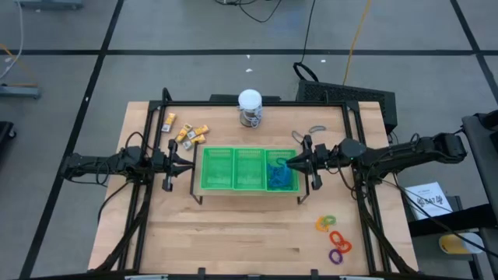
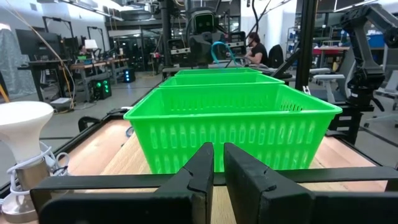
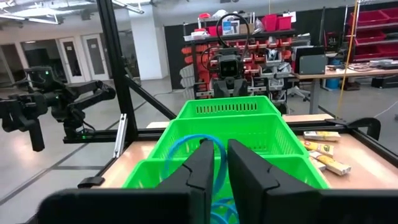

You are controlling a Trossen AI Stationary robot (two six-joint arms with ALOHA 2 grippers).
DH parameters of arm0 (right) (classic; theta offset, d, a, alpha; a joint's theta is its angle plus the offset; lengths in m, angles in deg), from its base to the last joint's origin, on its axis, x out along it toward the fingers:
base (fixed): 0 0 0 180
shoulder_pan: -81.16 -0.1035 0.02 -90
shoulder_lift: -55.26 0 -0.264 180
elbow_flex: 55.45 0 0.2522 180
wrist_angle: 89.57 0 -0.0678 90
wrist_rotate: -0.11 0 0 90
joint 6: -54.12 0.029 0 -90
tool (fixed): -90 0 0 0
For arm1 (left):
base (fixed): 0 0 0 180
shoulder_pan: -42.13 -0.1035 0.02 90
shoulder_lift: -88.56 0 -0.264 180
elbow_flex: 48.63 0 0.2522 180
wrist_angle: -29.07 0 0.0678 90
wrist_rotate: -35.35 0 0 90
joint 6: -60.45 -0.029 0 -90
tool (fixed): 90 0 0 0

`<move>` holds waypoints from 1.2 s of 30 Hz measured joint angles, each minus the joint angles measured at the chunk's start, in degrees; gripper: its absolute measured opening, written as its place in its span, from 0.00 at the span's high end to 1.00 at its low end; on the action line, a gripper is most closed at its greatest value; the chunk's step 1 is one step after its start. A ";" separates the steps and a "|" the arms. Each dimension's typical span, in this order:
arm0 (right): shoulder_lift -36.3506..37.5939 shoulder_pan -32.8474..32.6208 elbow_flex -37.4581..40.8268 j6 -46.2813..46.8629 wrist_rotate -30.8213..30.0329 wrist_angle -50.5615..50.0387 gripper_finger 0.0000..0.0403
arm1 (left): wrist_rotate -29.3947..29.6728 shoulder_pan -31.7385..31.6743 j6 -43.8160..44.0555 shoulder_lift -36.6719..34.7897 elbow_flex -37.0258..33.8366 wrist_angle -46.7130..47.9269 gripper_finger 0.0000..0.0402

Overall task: Pick & Place Office Desk Supplies
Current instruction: Put the blue rubber band into the right green bin on the shelf

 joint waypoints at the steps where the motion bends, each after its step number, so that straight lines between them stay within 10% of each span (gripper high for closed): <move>1: 0.00 0.00 0.00 0.00 0.00 0.00 0.88 | 0.00 0.00 0.00 0.00 0.00 0.00 0.89; 36: 0.07 0.11 0.00 22.89 0.02 -1.53 0.68 | 0.00 -0.01 0.00 -0.01 0.00 0.00 0.89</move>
